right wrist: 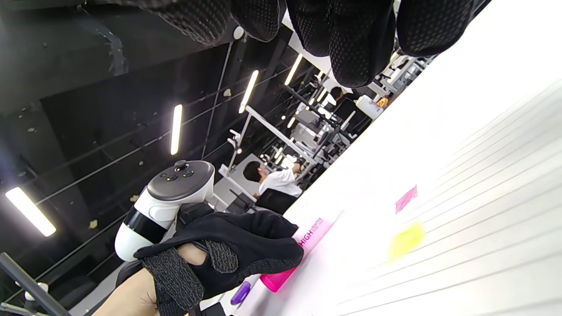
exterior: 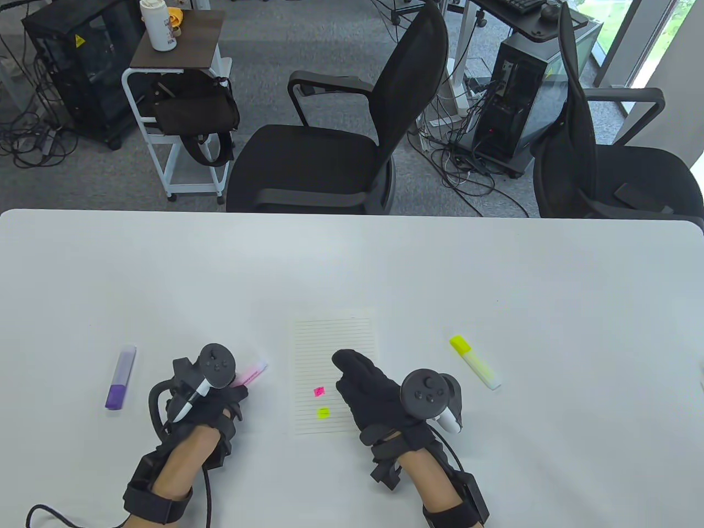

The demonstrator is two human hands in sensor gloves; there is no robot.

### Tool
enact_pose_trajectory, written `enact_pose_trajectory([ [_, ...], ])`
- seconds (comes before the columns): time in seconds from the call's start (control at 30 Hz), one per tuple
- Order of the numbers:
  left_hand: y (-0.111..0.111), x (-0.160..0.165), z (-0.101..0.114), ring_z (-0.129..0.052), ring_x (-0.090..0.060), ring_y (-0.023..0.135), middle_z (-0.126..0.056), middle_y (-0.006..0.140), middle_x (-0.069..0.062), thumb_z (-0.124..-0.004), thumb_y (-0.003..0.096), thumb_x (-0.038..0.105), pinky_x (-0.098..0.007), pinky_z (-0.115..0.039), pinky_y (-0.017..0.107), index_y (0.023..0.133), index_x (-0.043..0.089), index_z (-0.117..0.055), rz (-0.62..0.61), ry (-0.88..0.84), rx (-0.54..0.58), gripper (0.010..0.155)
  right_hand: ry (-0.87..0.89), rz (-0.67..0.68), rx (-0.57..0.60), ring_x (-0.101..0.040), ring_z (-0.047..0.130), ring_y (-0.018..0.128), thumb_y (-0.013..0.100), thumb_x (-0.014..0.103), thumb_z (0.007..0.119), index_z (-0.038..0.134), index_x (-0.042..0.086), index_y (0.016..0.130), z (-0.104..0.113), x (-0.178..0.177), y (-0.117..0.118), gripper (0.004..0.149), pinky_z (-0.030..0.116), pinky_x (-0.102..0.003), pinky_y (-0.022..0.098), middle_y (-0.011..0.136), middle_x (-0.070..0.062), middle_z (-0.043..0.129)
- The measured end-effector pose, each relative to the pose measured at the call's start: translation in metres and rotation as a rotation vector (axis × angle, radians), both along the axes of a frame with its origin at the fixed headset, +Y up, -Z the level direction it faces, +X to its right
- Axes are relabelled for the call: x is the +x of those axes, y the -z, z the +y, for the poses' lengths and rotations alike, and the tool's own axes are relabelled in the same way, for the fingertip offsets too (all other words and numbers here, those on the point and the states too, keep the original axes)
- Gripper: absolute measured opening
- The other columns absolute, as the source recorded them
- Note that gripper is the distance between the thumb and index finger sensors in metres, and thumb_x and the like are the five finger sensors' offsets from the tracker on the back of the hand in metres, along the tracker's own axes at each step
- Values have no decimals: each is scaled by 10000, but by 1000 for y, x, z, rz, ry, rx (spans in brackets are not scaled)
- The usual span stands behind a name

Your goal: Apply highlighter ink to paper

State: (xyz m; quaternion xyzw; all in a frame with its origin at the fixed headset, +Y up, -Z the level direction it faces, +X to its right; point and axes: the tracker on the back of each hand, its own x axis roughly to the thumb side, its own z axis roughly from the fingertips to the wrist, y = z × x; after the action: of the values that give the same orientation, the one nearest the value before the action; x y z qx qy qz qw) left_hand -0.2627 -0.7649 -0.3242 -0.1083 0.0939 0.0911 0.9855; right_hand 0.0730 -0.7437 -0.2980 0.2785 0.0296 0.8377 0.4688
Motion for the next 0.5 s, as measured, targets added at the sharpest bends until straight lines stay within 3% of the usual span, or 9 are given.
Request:
enact_pose_trajectory([
  [0.2, -4, -21, 12, -768, -388, 887, -652, 1023, -103, -807, 420, 560, -655, -520, 702, 970, 187, -716, 74, -102, 45, 671, 9, 10, -2, -501, 679, 934, 662, 412, 626, 449, 230, 1145, 1, -1, -1, 546, 571, -674, 675, 1199, -190, 466],
  [0.33, -7, -50, 26, -745, -395, 900, -629, 1033, -106, -797, 433, 528, -660, -501, 705, 982, 184, -695, 204, -141, 113, 656, 7, 15, 3, -500, 679, 935, 663, 414, 625, 448, 232, 1145, 2, -2, -2, 545, 572, -673, 676, 1199, -188, 467],
  [0.5, -12, -99, 29, -692, -404, 927, -584, 1051, -110, -798, 443, 498, -669, -460, 711, 998, 180, -666, 419, -183, 97, 653, 13, 17, 5, -498, 678, 937, 664, 417, 622, 444, 232, 1146, 1, -2, -1, 547, 572, -673, 677, 1199, -186, 469],
])
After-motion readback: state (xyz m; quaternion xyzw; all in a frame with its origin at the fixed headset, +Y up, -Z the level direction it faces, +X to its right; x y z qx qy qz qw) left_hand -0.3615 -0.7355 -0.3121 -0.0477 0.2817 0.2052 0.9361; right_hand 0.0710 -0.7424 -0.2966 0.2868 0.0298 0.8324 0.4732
